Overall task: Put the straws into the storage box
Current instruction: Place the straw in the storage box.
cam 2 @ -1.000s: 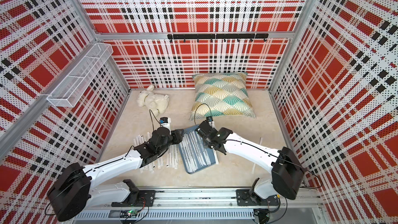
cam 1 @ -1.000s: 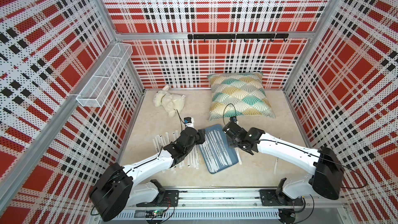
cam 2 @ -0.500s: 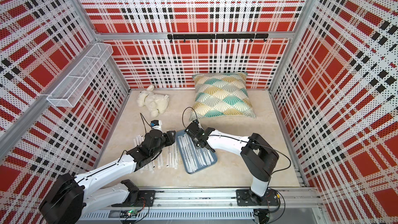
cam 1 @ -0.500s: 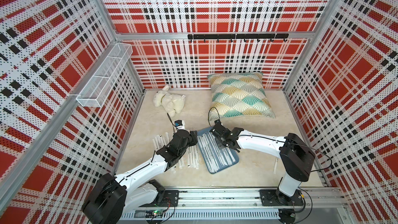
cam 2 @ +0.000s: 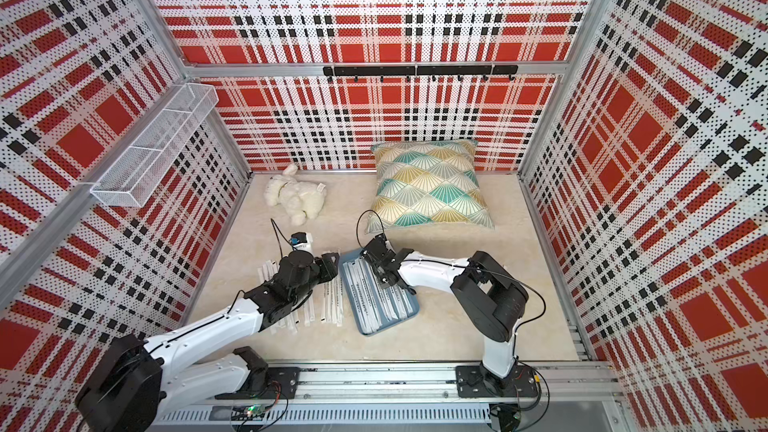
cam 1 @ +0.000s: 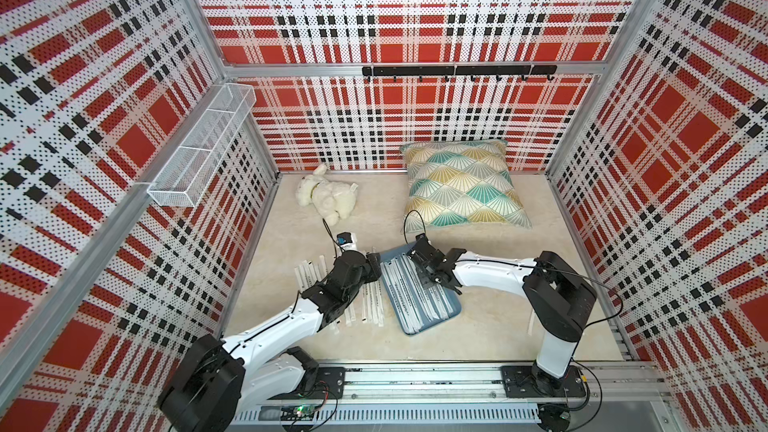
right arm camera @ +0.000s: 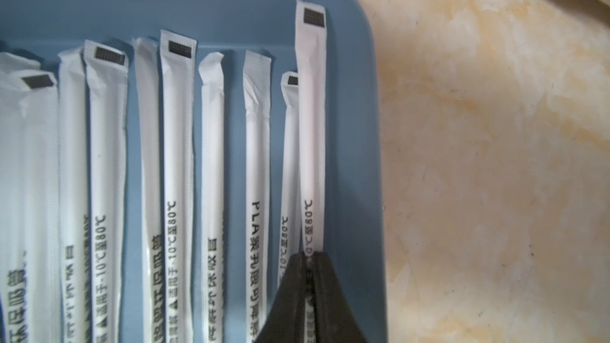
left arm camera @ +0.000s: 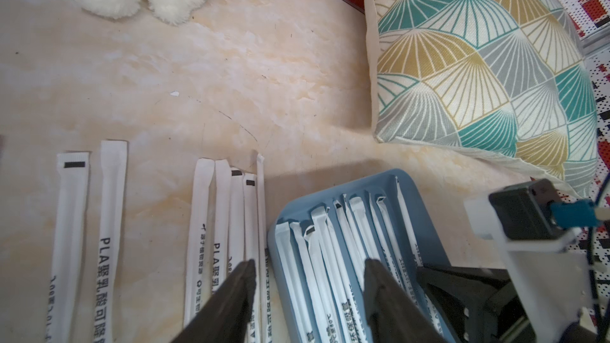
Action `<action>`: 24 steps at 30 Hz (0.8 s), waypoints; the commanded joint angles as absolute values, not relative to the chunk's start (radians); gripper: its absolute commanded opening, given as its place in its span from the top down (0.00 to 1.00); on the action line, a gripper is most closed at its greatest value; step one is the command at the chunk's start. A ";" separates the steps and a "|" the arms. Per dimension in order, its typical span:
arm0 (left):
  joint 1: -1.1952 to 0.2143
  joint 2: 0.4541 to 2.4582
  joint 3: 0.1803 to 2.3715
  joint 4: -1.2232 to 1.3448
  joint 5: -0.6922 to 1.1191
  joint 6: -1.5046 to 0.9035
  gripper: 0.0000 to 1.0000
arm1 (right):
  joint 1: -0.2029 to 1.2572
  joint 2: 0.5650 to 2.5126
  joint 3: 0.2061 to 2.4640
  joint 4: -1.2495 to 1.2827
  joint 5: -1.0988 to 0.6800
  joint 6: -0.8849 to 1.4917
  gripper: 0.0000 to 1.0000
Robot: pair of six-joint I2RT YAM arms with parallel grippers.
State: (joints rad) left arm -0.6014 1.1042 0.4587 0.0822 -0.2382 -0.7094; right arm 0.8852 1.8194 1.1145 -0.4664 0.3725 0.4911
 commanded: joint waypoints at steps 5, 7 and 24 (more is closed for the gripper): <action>-0.597 1.082 0.453 0.082 -0.234 -0.712 0.43 | 0.884 1.783 1.123 -0.479 0.391 0.480 0.79; -0.597 1.077 0.460 0.074 -0.236 -0.710 0.43 | 0.884 1.760 1.128 -0.495 0.385 0.485 0.77; -0.662 1.148 0.577 0.045 -0.292 -0.631 0.40 | 0.537 1.281 0.833 -0.782 0.275 0.828 0.61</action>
State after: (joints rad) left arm -0.6376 1.1183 0.5518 0.0265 -0.2699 -0.6674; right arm 0.6266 1.3369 0.8978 -0.6613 0.3107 0.7403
